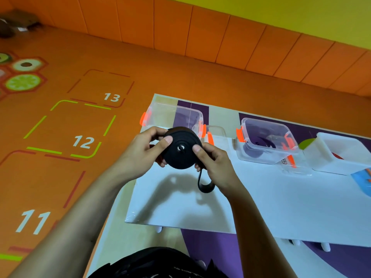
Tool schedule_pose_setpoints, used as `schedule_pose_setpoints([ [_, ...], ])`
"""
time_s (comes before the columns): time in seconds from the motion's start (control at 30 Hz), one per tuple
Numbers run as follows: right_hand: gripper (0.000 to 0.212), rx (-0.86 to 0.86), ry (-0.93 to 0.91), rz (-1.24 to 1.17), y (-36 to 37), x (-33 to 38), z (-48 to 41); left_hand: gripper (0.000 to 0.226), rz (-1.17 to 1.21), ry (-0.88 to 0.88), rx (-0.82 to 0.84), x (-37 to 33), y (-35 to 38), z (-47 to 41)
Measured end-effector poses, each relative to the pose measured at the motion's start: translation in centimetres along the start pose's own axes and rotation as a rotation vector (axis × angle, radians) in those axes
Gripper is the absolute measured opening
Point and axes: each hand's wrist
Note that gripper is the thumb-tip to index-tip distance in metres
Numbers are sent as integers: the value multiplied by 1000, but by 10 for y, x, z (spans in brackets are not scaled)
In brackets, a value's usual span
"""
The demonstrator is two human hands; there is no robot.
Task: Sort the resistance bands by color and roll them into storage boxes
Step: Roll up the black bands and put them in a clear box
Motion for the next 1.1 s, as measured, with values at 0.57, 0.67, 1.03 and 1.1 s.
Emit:
schedule_pose_setpoints([
  [0.57, 24, 130, 63, 192, 16, -4, -4, 24, 5, -200, 300, 14, -23, 4],
  [0.67, 21, 90, 66, 155, 19, -8, -11, 17, -49, -160, 266, 27, -18, 6],
  [1.03, 24, -269, -81, 169, 28, -40, -74, 19, 99, -302, -145, 73, 11, -24],
  [1.1, 37, -311, -117, 333, 30, -45, -92, 16, 89, -342, -195, 86, 14, -38],
])
Point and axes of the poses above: each hand's wrist, its own z-axis away from the middle knuckle, its own y-axis out of the palm, x = y × z, and after that the axes turned 13 degrees about y, right-handed
